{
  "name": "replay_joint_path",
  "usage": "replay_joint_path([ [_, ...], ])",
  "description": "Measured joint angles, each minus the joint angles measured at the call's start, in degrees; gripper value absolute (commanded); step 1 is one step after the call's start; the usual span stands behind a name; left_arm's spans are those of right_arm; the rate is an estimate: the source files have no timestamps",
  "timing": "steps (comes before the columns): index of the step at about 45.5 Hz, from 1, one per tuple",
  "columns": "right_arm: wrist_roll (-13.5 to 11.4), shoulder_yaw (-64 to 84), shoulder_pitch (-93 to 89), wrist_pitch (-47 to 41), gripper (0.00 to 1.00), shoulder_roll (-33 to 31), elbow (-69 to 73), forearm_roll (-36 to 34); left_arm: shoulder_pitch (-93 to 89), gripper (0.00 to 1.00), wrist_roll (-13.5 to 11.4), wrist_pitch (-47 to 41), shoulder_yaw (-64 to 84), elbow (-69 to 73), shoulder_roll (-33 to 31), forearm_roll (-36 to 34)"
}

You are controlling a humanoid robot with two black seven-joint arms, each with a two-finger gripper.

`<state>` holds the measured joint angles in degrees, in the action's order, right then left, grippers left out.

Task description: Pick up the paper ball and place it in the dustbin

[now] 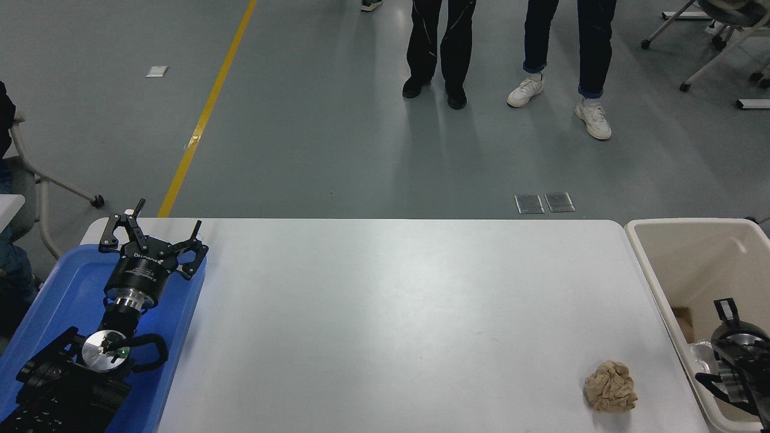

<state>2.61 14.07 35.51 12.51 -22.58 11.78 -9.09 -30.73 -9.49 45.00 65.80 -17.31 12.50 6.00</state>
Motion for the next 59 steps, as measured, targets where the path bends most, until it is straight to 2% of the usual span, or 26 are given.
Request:
replay_joint_path([
  [3, 0.0, 0.2, 1.6, 0.0, 0.29, -3.3, 5.1, 0.1, 0.0, 0.99, 0.0, 0.0, 0.0, 0.0, 0.0, 0.0],
  [9, 0.0, 3.1, 6.9, -0.1, 0.50, -9.5, 16.2, 1.2, 0.0, 0.99, 0.0, 0.0, 0.0, 0.0, 0.1, 0.1],
  [13, 0.0, 7.6, 11.5, -0.1, 0.74, -12.4, 22.5, 2.4, 0.0, 0.99, 0.0, 0.0, 0.0, 0.0, 0.1, 0.1],
  [16, 0.0, 12.4, 16.1, -0.1, 1.00, -14.5, 28.0, 3.2, 0.0, 0.99, 0.0, 0.0, 0.0, 0.0, 0.1, 0.1],
  [24, 0.0, 24.0, 29.9, -1.5, 1.00, -18.2, 42.9, 4.4, 0.0, 0.99, 0.0, 0.0, -0.3, 0.0, 0.1, 0.0],
  [37, 0.0, 42.7, 56.2, -10.5, 1.00, -19.8, 65.8, 5.9, 0.0, 0.99, 0.1, 0.0, -0.4, 0.0, 0.1, 0.0],
  [48, 0.1, 55.4, 77.7, -18.9, 1.00, -14.9, 79.9, 6.6, 0.0, 0.99, 0.1, 0.0, -0.5, 0.0, 0.1, 0.0],
  [59, 0.0, 60.7, 93.9, -30.0, 1.00, -7.1, 85.6, 6.4, 0.0, 0.99, 0.1, 0.0, -0.5, 0.0, 0.2, 0.0],
])
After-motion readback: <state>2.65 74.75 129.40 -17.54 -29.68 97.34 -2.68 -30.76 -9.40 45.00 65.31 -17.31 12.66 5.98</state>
